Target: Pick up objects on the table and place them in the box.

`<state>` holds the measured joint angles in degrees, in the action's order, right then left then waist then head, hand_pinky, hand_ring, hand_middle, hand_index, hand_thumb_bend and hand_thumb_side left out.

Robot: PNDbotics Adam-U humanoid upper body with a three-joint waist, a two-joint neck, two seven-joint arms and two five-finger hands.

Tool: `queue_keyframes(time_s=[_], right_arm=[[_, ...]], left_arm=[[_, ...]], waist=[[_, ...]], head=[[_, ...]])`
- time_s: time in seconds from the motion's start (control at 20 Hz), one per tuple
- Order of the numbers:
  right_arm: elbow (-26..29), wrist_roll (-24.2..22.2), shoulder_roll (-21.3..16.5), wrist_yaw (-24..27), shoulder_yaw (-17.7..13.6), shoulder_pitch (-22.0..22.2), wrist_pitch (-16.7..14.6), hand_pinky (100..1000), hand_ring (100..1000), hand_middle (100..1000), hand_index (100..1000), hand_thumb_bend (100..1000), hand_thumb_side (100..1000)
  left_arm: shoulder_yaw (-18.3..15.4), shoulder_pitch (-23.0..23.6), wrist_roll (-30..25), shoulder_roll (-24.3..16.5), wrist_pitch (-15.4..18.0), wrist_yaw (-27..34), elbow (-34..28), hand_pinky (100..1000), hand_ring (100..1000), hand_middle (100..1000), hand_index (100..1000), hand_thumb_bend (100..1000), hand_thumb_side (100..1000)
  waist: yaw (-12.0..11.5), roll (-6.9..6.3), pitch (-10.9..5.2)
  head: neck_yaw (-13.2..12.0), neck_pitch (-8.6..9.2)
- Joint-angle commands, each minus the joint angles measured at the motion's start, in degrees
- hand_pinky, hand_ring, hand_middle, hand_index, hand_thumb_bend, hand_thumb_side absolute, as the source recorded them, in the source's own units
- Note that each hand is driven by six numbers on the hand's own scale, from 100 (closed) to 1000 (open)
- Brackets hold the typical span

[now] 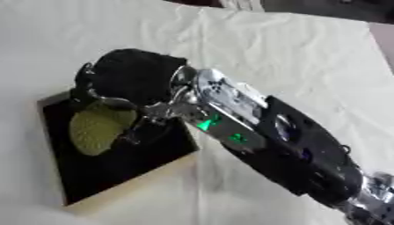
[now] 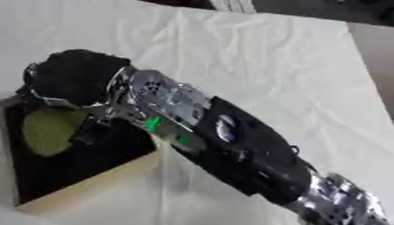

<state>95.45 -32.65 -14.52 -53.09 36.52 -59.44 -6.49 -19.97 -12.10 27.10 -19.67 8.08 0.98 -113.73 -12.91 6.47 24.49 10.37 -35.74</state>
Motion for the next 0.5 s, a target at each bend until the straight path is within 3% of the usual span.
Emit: queue_keyframes(time_s=[0.05,0.1,0.5], right_arm=[[0.0,-1.3,0.1,-1.1,-0.4,-0.6,-1.9,778,703,706,874,509,100],[0.0,-1.8,0.0,-1.2,-0.5,-0.5,-2.4,801,749,761,904,573,100],[4.8,-1.1,-1.4,-3.9,-3.0,0.0,-3.8,839,809,804,930,617,180]], left_arm=[[-0.2,-0.4,-0.2,-0.7,0.0,0.3,-0.9,501,503,542,717,289,590],[-0.2,-0.4,-0.2,-0.7,0.0,0.2,-0.9,501,503,542,717,289,590],[-0.3,-0.3,-0.1,-0.6,-0.1,0.2,-0.9,501,503,542,717,287,590]], waist=[[0.0,-0.49,-1.35],[0.0,-0.49,-1.36],[0.4,-0.62,-1.43]], head=[[0.1,-0.23],[0.1,-0.23],[-0.1,-0.17]])
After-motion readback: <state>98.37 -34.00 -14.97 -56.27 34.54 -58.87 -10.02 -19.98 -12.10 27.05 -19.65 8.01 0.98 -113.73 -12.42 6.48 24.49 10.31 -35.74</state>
